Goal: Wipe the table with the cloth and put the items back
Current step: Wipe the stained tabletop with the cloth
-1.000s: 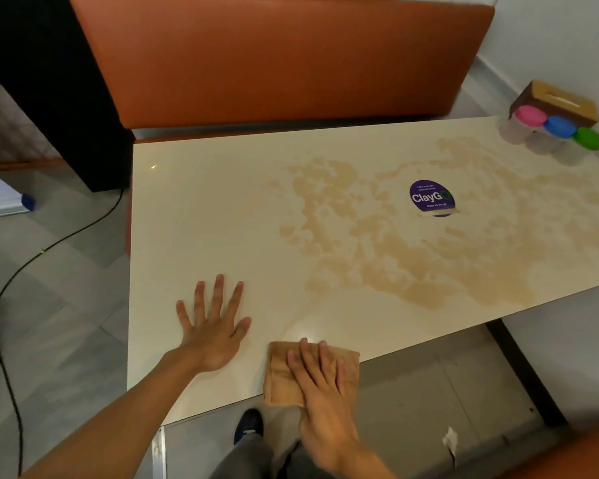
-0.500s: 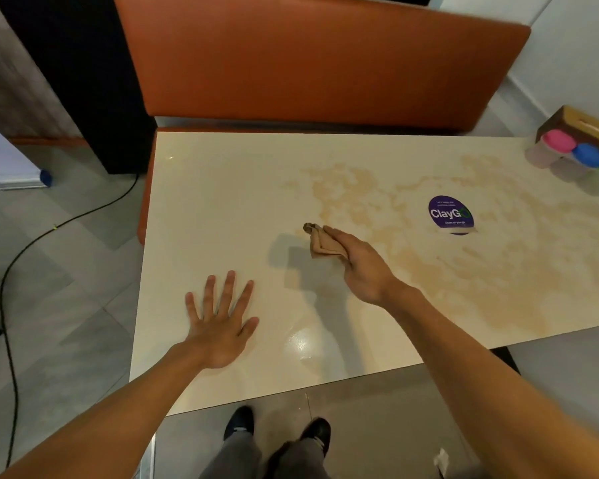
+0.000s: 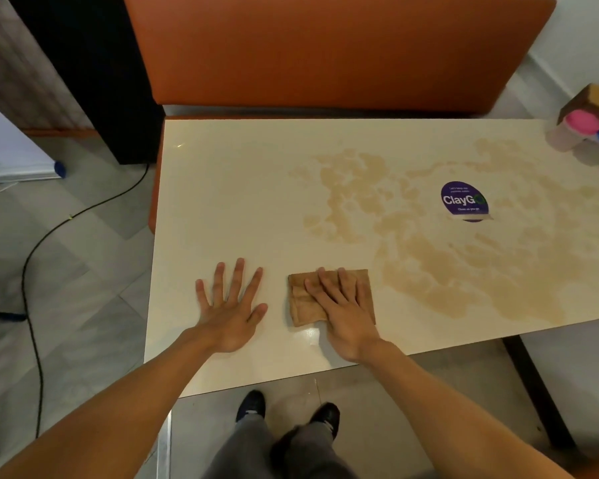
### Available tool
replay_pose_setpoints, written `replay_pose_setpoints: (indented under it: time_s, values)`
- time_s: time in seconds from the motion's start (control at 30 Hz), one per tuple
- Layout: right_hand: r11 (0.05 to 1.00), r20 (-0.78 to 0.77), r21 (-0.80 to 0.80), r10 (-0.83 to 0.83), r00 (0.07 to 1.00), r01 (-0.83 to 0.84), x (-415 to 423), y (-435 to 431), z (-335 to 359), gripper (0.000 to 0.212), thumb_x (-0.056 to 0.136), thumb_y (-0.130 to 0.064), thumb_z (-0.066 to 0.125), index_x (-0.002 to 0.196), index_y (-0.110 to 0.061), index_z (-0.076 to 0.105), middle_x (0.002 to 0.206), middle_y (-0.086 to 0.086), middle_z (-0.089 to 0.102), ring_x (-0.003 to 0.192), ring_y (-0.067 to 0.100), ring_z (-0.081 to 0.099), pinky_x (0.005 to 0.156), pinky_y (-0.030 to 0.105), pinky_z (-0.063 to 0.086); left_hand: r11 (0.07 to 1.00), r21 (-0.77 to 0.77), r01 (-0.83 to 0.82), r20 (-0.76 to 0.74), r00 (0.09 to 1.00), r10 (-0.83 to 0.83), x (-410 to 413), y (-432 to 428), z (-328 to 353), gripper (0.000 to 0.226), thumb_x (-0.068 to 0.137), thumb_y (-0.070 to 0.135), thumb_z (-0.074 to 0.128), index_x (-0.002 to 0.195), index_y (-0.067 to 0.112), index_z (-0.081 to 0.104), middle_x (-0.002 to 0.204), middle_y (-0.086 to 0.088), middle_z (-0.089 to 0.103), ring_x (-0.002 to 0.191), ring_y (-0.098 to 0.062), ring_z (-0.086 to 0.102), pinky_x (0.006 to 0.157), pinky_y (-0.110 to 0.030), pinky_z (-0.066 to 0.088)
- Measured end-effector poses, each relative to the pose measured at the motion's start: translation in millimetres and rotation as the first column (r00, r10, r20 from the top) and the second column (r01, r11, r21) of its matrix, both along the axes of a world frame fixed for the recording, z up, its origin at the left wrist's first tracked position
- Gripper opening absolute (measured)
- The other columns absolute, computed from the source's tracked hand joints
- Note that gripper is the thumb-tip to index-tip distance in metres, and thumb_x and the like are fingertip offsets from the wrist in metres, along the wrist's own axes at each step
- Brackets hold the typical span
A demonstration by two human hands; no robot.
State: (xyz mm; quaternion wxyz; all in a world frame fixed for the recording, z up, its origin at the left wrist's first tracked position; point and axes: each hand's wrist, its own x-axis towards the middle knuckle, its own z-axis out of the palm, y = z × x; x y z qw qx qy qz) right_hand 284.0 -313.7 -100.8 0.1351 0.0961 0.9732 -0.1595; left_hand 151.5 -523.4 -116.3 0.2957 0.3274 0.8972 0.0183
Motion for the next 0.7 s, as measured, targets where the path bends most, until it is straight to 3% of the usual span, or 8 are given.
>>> replay_pose_setpoints:
  time_s: [0.13,0.27,0.43,0.53,0.63,0.7]
  values:
    - [0.997,0.001,-0.030,0.075,0.997,-0.075,25,-12,1,0.080,0.089,-0.007,0.037,0.151,-0.040,-0.001,0.155,-0.016,-0.023,0.143,0.021,-0.031,0.108,0.035,-0.032,1.000,-0.002,-0.003,0.004,1.000,0.003,0,-2,-2,0.065,0.095,0.062,0.007,0.134,0.045,-0.041,0.141,0.009,-0.055,0.126,-0.023,-0.054,0.106,-0.058,-0.027]
    - [0.989,0.023,-0.073,0.129,0.991,-0.127,58,-25,7,0.073,0.093,-0.010,0.036,0.151,-0.043,0.007,0.159,-0.017,-0.013,0.144,0.016,-0.030,0.116,0.042,-0.023,1.000,0.012,-0.005,-0.001,1.000,0.005,0,-3,-4,0.064,0.094,0.063,0.006,0.133,0.046,-0.042,0.141,0.010,-0.055,0.126,-0.023,-0.054,0.105,-0.058,-0.028]
    - [0.978,0.077,-0.152,0.154,0.985,-0.141,94,-23,22,0.066,0.085,-0.028,0.015,0.147,-0.049,0.019,0.158,-0.025,-0.002,0.144,0.006,-0.025,0.116,0.037,-0.020,1.000,0.019,-0.003,-0.001,1.000,0.003,2,-3,-6,0.065,0.095,0.063,0.007,0.134,0.046,-0.041,0.140,0.011,-0.055,0.124,-0.022,-0.056,0.104,-0.056,-0.029]
    - [0.971,0.101,-0.211,0.138,0.985,-0.115,104,-20,25,0.062,0.089,-0.021,0.028,0.144,-0.050,0.027,0.156,-0.030,0.006,0.146,0.002,-0.017,0.119,0.037,-0.015,0.999,0.035,-0.004,-0.015,1.000,0.004,3,-4,-9,0.065,0.094,0.064,0.006,0.134,0.046,-0.042,0.140,0.011,-0.056,0.126,-0.022,-0.054,0.103,-0.056,-0.030]
    - [0.962,0.113,-0.262,0.107,0.988,-0.074,101,-16,33,0.052,0.091,-0.034,0.026,0.141,-0.050,0.033,0.154,-0.029,0.020,0.148,0.002,-0.004,0.121,0.036,-0.006,0.999,0.050,0.003,-0.006,1.000,-0.003,7,-5,-11,0.066,0.094,0.064,0.006,0.134,0.045,-0.042,0.140,0.010,-0.056,0.127,-0.022,-0.053,0.105,-0.057,-0.029]
    - [0.950,0.101,-0.307,0.092,0.991,-0.057,94,-15,40,0.049,0.094,-0.029,0.029,0.140,-0.046,0.036,0.150,-0.026,0.032,0.147,0.005,0.011,0.121,0.036,0.004,0.997,0.071,0.006,-0.004,1.000,-0.006,9,-8,-13,0.066,0.094,0.064,0.007,0.134,0.044,-0.042,0.140,0.010,-0.056,0.127,-0.021,-0.054,0.106,-0.058,-0.029]
